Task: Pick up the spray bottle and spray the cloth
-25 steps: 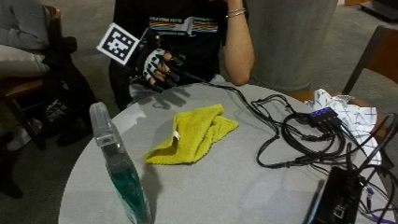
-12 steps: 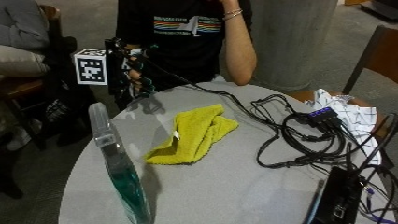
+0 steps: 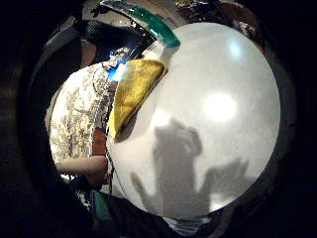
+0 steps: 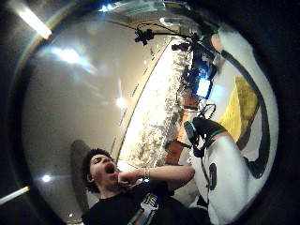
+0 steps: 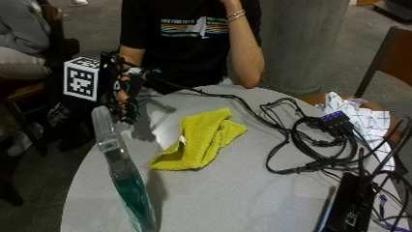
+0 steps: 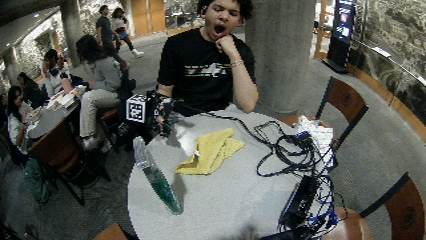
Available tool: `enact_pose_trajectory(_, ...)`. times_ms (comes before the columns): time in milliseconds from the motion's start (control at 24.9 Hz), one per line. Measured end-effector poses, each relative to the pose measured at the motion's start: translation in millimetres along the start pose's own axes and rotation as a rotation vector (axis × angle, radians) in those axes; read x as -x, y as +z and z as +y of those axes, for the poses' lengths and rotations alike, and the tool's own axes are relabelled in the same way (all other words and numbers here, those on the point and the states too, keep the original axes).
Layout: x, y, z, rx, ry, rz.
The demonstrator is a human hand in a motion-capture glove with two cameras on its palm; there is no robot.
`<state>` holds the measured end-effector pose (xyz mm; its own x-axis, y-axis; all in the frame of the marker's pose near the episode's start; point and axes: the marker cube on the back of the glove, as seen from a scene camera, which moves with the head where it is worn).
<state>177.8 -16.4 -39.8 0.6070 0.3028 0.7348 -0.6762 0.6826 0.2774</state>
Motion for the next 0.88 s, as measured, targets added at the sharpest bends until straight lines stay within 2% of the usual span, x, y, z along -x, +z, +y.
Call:
enact_pose_trajectory(481,-26.3,3.9,-130.5,-0.077,0.045,0.082)
enact_pose_trajectory(882,-45.1,13.0,-189.3,-0.123,0.125,0.099)
